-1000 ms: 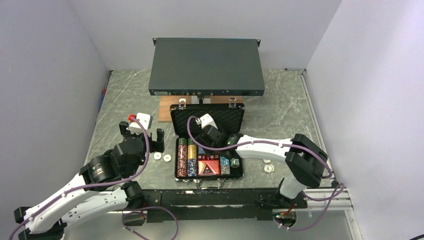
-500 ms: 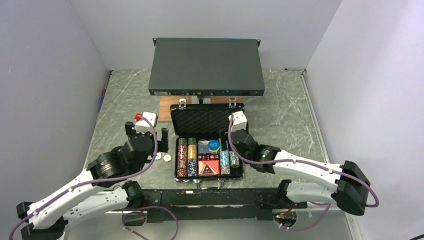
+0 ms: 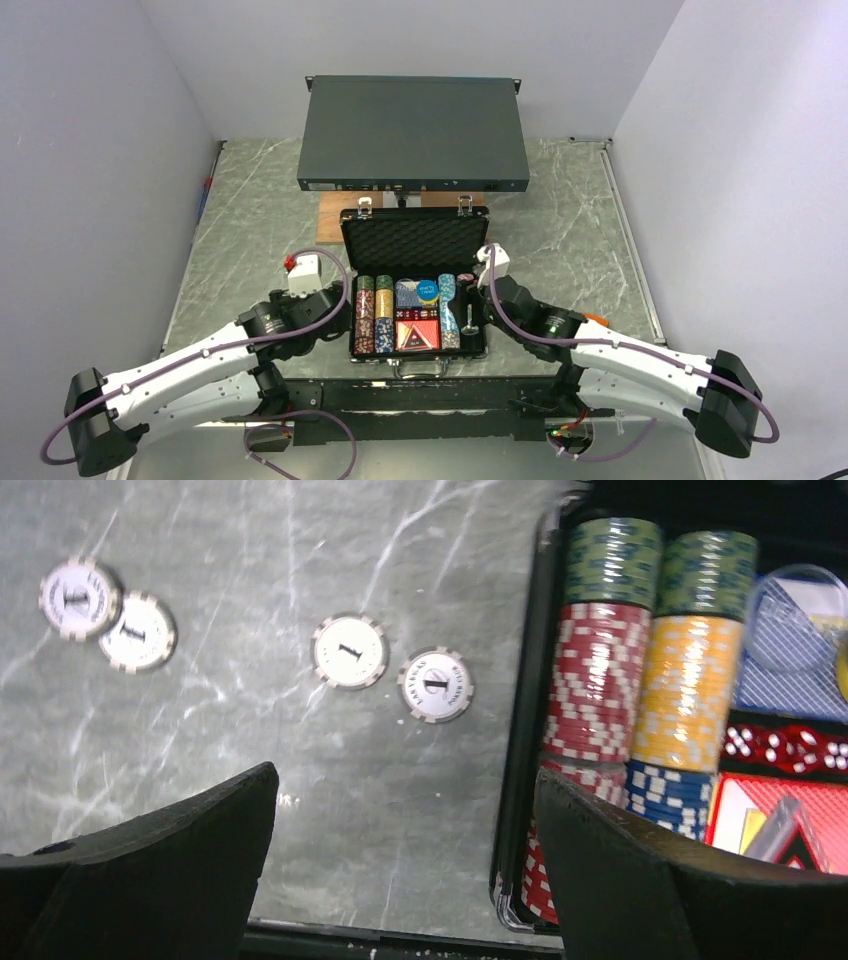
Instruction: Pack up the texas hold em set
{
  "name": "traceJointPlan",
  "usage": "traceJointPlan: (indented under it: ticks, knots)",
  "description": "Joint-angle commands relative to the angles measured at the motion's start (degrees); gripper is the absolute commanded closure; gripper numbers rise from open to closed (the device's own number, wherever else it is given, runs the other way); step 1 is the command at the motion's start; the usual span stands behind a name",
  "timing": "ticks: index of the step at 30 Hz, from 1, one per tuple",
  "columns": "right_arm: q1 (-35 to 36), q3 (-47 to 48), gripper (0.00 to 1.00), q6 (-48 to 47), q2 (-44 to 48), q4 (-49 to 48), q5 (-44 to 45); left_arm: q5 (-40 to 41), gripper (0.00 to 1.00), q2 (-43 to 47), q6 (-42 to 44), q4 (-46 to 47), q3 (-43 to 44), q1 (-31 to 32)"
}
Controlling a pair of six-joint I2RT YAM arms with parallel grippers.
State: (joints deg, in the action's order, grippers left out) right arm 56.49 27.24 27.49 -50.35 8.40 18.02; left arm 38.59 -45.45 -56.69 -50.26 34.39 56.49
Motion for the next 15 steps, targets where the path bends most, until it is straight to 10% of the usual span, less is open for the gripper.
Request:
traceJointPlan:
  ticks: [1,15]
  knots:
    - [-0.1,-2.6,0.35,2.0,4.3,-3.8,4.4,-1.4,0.01,-1.2,-13.6,-4.1,-0.7,-3.6]
    - [-0.4,-11.1,0.33,1.0,18.7,-3.7,12.3,-17.7,0.09,-5.4,-5.1,9.3,-5.3,-28.4]
